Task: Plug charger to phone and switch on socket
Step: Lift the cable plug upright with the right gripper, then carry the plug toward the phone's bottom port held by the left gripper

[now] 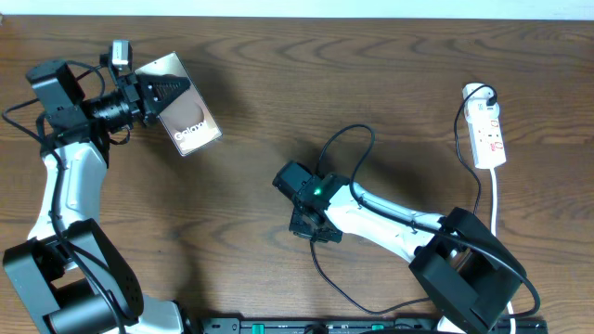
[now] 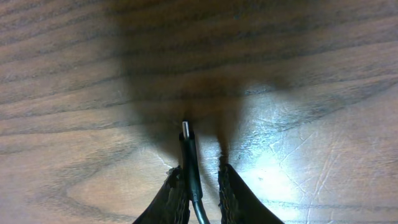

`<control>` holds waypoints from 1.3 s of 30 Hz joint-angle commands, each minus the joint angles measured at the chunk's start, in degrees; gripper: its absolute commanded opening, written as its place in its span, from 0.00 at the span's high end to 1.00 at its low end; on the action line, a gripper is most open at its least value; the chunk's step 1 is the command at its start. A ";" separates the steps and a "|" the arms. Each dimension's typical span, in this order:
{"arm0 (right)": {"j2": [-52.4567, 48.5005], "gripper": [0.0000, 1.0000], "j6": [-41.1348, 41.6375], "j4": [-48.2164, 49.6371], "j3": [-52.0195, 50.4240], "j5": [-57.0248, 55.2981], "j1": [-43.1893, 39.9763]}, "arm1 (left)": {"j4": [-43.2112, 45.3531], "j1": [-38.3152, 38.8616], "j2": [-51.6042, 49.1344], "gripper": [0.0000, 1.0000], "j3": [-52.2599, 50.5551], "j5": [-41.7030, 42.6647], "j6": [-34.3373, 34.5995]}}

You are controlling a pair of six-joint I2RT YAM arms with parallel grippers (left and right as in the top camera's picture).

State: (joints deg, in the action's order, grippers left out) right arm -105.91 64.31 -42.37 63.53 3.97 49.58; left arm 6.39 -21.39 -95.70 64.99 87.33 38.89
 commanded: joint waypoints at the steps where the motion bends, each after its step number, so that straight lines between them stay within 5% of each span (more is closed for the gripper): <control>1: -0.46 0.84 1.49 -0.09 -0.72 -1.51 0.15 | 0.15 -0.20 0.61 0.93 -0.39 2.21 -0.76; 11: -2.16 0.99 1.66 0.37 -0.72 -0.13 -0.24 | 0.15 -0.20 0.61 0.93 -0.39 2.19 -0.74; 21: -1.86 0.99 -4.68 2.73 -0.46 5.14 -3.65 | 0.17 -0.20 0.61 0.93 -0.39 1.99 -0.76; 27: -1.33 0.99 -30.64 22.51 -0.46 38.62 -11.45 | 0.17 -0.20 0.61 0.93 -0.39 1.55 -0.76; 31: -1.36 0.99 -40.61 34.95 -0.46 57.66 -15.45 | 0.17 -0.20 0.61 0.93 -0.39 1.55 -0.76; 39: -2.97 0.99 -45.94 44.59 -0.48 65.72 -20.02 | 0.17 -0.17 0.61 0.92 -0.39 1.51 -0.74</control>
State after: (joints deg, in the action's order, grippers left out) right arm -107.09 23.35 0.08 62.98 60.97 30.50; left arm 6.33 -21.39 -95.70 64.99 87.11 38.87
